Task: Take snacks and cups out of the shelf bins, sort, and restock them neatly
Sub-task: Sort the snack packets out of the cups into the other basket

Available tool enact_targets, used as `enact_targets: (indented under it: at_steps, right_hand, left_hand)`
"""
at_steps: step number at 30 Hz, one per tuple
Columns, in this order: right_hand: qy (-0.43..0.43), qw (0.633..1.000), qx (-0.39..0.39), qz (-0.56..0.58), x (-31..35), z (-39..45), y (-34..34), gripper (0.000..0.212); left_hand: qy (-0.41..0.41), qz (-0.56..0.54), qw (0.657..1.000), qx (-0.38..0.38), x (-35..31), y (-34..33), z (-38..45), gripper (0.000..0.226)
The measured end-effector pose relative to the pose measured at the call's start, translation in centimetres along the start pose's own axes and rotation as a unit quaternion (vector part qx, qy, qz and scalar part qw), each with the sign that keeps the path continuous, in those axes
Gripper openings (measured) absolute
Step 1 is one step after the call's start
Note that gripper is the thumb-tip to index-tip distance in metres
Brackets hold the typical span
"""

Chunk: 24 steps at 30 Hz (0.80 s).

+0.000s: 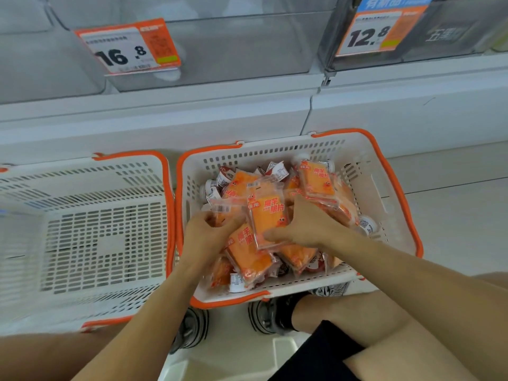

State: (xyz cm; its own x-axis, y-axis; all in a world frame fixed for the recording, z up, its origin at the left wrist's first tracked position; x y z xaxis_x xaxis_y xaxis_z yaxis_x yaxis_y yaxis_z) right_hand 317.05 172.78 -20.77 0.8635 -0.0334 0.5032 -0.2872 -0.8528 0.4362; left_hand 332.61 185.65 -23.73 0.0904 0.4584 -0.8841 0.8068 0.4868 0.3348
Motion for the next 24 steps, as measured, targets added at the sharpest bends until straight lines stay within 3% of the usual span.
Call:
enact_targets:
  at_steps: [3,7,11,15,18,21,24]
  right_hand:
    - [-0.015,0.997,0.000,0.070,0.3,0.4,-0.2,0.058]
    - [0.010,1.000,0.013,0.020,2.4,0.1,-0.6,0.068]
    - [0.064,0.997,0.041,-0.010,6.1,-0.7,-1.6,0.057]
    - [0.116,0.990,0.079,0.025,10.6,-1.1,-5.6,0.047]
    - [0.125,0.986,0.100,0.037,13.3,-1.5,-10.6,0.044]
    - [0.142,0.985,0.100,-0.019,14.8,-1.3,-15.6,0.062]
    - [0.167,0.980,0.068,-0.085,15.5,-1.0,-17.6,0.077]
  left_hand:
    - [0.020,-0.027,0.999,-0.030,0.2,0.7,0.1,0.046]
    - [-0.001,-0.041,0.995,-0.090,-0.8,2.3,-0.1,0.060]
    - [-0.021,-0.061,0.988,-0.142,-2.5,5.8,-0.7,0.047]
    - [-0.072,0.005,0.973,-0.221,-3.4,12.4,-1.5,0.032]
    - [-0.096,0.072,0.952,-0.281,-2.7,17.3,-2.3,0.032]
    - [-0.064,0.142,0.939,-0.307,-0.1,19.9,-2.5,0.030]
    - [-0.011,0.181,0.946,-0.268,4.4,20.7,-1.9,0.033]
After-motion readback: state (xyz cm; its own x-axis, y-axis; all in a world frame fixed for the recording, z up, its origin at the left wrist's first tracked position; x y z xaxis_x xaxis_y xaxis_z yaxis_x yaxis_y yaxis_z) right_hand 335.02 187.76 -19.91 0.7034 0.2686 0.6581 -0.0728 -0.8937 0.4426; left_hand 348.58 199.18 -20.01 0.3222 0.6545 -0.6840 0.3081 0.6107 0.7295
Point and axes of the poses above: each hand's wrist, its own z-axis towards the middle knuckle, its own y-axis out of the back of the hand, x = y × z, the point moved 6 cm from there along z, towards the middle knuckle, and after that the axes turned 12 degrees about -y, right-handed, at the moved point
